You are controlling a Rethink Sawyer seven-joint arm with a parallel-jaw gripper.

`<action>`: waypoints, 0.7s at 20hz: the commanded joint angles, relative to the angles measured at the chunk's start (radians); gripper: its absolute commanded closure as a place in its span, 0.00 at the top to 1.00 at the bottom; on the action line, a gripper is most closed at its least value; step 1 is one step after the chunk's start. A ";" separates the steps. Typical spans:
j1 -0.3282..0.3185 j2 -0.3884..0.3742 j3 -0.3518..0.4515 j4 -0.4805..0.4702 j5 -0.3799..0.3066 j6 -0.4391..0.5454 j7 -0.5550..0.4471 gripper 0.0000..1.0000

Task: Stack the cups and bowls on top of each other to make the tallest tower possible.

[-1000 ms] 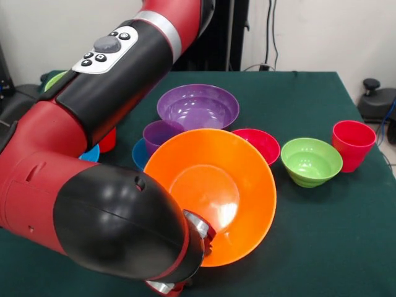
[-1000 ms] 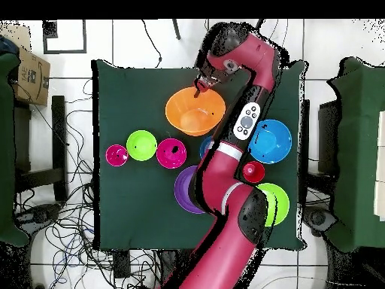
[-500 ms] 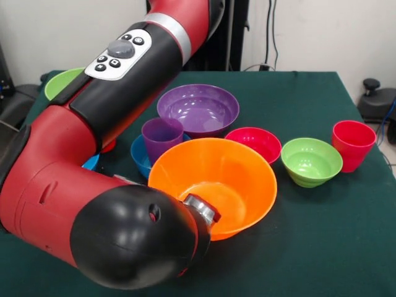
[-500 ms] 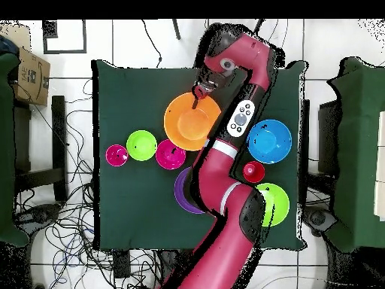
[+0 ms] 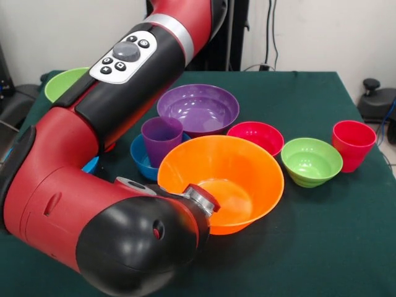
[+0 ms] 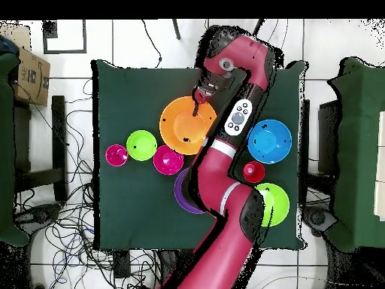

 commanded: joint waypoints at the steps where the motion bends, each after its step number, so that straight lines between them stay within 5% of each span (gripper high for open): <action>1: 0.004 0.037 0.011 -0.071 -0.148 0.031 -0.219 1.00; 6: 0.001 0.047 0.090 -0.096 -0.131 -0.069 -0.145 1.00; 14: -0.004 0.046 0.087 -0.093 -0.096 -0.200 -0.129 1.00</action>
